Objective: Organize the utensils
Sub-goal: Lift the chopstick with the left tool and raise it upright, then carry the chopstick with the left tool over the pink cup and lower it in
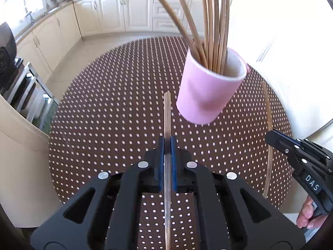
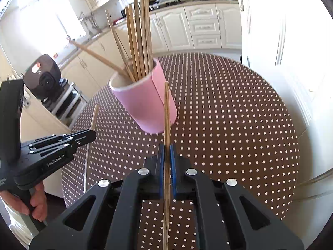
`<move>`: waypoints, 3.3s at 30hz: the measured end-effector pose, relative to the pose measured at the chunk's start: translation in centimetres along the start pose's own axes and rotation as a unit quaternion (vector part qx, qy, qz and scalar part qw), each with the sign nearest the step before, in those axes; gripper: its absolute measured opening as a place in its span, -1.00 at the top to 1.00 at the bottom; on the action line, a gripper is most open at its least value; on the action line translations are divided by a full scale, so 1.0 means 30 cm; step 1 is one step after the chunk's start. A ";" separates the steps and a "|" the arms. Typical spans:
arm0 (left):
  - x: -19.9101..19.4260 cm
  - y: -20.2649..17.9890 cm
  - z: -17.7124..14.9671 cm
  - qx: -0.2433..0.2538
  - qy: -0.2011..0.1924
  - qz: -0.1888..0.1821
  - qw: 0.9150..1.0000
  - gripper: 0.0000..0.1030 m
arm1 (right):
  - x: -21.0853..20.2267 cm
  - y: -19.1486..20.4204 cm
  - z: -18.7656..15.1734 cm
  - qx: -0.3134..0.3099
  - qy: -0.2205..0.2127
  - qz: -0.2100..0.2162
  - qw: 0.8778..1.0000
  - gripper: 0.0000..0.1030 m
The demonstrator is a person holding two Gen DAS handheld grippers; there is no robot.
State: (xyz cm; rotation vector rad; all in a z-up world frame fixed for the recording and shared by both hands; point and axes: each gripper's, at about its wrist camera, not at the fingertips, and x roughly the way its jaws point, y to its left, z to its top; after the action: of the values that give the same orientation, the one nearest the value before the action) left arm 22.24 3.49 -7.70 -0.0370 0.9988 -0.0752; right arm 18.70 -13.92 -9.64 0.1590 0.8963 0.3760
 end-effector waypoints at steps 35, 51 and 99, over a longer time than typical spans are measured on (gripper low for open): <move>-0.258 -0.051 0.154 -0.012 -0.119 -0.008 0.993 0.87 | -0.253 0.033 0.154 -0.020 -0.146 -0.004 0.989 0.91; -0.343 -0.036 0.206 -0.028 -0.157 -0.019 0.987 0.87 | -0.312 0.067 0.220 -0.031 -0.183 0.005 0.983 0.91; -0.528 -0.117 0.347 -0.003 -0.248 -0.031 0.968 0.87 | -0.307 0.114 0.375 -0.043 -0.244 -0.010 0.969 0.91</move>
State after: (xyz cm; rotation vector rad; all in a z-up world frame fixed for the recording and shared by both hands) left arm 22.28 1.23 11.44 -0.0873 0.4973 -0.1140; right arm 21.48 -14.05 5.04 0.1538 0.3937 0.3357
